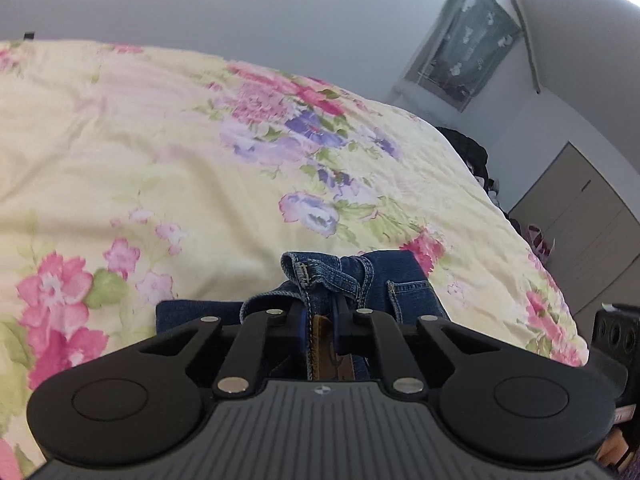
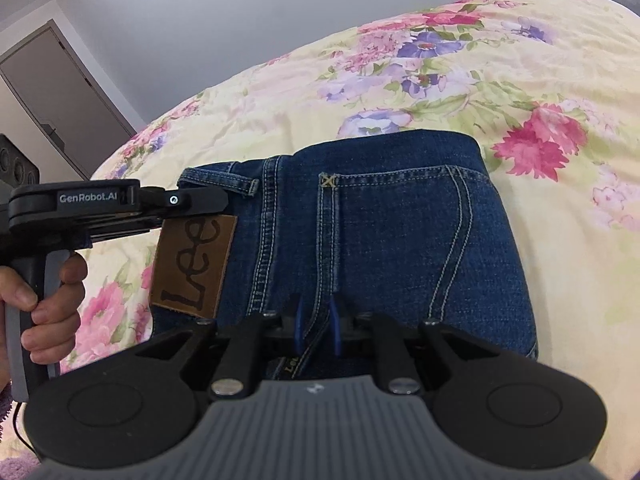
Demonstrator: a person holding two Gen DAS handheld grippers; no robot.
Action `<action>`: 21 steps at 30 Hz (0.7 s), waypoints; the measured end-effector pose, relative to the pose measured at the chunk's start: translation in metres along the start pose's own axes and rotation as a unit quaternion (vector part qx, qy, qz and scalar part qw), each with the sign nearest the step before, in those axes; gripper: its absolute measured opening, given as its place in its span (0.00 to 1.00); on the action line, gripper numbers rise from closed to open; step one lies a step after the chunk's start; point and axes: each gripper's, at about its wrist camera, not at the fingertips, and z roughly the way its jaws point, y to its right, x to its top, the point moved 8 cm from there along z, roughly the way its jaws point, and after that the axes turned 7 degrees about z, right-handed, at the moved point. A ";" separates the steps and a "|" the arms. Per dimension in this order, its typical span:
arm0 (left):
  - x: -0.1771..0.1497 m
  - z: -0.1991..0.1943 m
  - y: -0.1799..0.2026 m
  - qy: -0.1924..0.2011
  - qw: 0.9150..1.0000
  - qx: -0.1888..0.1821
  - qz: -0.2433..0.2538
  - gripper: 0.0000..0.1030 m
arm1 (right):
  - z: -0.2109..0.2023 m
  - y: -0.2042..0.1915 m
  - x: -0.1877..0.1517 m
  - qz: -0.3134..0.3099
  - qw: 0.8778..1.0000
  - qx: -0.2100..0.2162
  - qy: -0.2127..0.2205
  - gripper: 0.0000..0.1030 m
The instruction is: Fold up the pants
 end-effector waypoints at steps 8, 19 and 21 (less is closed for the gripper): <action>-0.021 0.007 -0.035 -0.032 0.999 0.037 0.005 0.12 | -0.010 -0.019 -0.012 -0.050 0.998 -0.019 -0.019 0.11; -0.043 0.035 -0.059 -0.049 0.998 0.050 0.006 0.17 | 0.025 -0.020 -0.024 -0.065 0.996 -0.042 -0.045 0.10; -0.042 0.036 -0.059 -0.050 0.998 0.049 0.007 0.17 | 0.011 -0.022 -0.012 -0.082 0.995 -0.045 -0.028 0.08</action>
